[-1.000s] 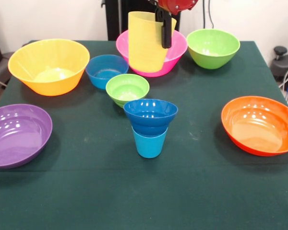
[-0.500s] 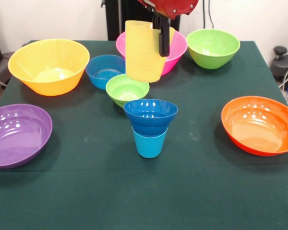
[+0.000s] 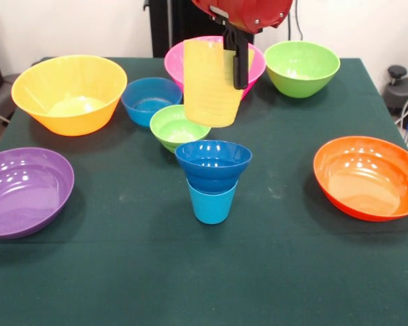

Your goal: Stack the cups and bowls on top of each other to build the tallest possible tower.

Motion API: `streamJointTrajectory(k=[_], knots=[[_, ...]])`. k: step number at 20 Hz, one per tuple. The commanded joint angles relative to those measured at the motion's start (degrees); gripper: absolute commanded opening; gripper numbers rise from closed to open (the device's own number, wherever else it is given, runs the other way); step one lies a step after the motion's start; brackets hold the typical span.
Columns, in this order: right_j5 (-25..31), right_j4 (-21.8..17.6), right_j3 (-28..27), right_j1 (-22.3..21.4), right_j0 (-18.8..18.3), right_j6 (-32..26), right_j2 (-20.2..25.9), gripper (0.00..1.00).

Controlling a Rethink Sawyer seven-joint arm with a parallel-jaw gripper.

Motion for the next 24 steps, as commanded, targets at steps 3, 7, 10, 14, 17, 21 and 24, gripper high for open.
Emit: streamJointTrajectory(k=[3,7,10,14,17,21,24], knots=[[-3.75,-5.32,4.04,5.14,-0.89,-9.84,5.14,0.0],[-4.35,-5.5,3.9,5.47,-0.76,-9.39,5.1,0.0],[-4.8,-5.62,4.03,5.51,-0.65,-9.18,4.95,0.0],[-5.88,-5.84,5.17,5.18,-0.33,-8.49,4.84,0.0],[-6.95,-5.88,6.97,4.34,-0.07,-7.64,4.85,0.0],[-8.73,-5.82,8.48,4.09,0.04,-6.78,4.97,0.0],[-9.56,-5.89,8.79,4.23,0.37,-6.02,4.84,0.0]])
